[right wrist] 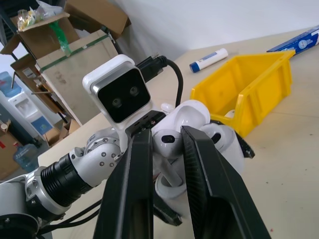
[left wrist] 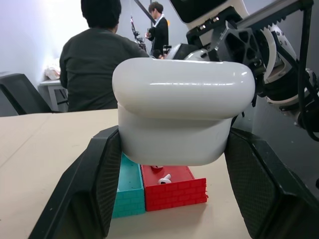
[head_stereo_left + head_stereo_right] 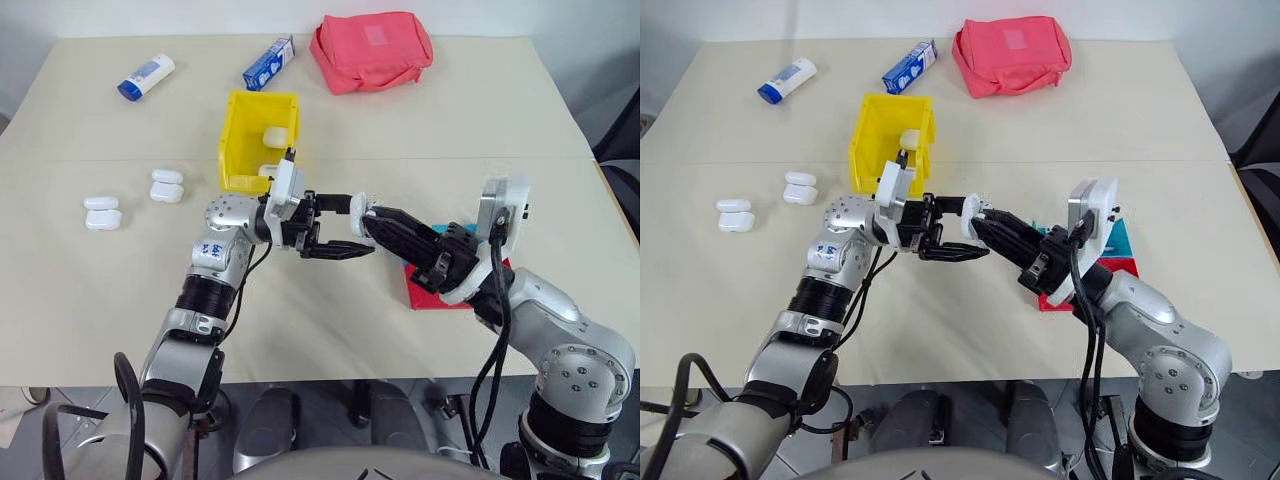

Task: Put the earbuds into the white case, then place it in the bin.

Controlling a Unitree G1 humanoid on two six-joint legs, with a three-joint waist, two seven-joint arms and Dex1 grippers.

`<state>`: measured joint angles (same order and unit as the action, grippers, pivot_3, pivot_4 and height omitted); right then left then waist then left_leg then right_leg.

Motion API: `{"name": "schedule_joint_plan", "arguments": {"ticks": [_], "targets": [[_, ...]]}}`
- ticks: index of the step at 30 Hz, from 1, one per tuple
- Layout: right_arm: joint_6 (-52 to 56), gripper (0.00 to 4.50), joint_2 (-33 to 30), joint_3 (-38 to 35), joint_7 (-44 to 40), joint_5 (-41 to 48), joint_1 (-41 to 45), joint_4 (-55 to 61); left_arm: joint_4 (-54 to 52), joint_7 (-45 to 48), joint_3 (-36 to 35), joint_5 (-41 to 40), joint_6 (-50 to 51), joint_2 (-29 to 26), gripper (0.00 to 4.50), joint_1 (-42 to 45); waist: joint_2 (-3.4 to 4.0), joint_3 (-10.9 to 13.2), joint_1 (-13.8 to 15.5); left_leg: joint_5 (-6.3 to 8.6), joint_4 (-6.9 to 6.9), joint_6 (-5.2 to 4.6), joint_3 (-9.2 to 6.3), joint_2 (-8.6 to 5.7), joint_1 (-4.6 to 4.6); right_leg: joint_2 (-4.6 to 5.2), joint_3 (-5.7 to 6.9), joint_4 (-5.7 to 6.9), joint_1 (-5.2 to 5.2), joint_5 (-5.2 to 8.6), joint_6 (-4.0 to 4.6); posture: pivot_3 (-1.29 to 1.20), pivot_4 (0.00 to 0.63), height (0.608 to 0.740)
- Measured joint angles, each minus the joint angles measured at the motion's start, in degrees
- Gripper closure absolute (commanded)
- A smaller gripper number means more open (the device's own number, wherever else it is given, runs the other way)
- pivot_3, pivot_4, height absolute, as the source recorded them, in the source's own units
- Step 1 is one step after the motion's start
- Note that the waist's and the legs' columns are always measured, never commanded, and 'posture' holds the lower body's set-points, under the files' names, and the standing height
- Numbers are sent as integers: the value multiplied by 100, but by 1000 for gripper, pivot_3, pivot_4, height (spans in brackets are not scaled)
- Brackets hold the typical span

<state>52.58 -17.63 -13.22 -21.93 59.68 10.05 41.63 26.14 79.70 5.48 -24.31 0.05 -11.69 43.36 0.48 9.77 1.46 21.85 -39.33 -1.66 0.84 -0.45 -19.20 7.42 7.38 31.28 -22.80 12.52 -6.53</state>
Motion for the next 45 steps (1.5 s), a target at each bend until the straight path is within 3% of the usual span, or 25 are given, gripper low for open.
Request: {"name": "schedule_joint_plan", "arguments": {"ticks": [6,13,19,32,36,45], "targets": [[-549,4044,-166,233,-185,-143,-263,-88,-38,-20,10,0,145,40,1744,-1,0,0,1,1,0,-2,1,0,0,0,0,-1,0,0,0,0,150,740],[-1054,4044,-1110,413,-906,-532,-469,-273,-53,-18,130,30,234,22,1744,-13,-3,0,4,3,0,-5,3,1,0,0,-1,-7,0,0,0,0,150,740],[-1171,4044,-1549,505,-1300,-576,-229,-556,-53,-7,154,78,231,11,1744,-16,-3,0,9,3,0,-5,3,2,-1,2,1,-10,1,0,0,0,150,740],[-1203,4044,-1748,669,-1368,-595,-56,-640,-59,5,154,102,113,-27,1744,-96,-3,0,14,3,0,-4,-1,2,-2,7,5,-14,1,0,0,0,150,740],[-1163,2735,-1814,685,-1341,-578,-38,-577,-54,-8,125,104,84,-72,1744,-96,-3,0,11,3,0,-4,-1,2,-2,7,6,-15,1,0,0,0,150,740],[-993,2735,-1832,801,-1249,-615,-56,-576,-52,-8,-150,78,-34,-98,1744,6,-3,0,24,3,0,-4,-3,0,-3,10,8,-17,3,-1,-1,0,150,740]]}}
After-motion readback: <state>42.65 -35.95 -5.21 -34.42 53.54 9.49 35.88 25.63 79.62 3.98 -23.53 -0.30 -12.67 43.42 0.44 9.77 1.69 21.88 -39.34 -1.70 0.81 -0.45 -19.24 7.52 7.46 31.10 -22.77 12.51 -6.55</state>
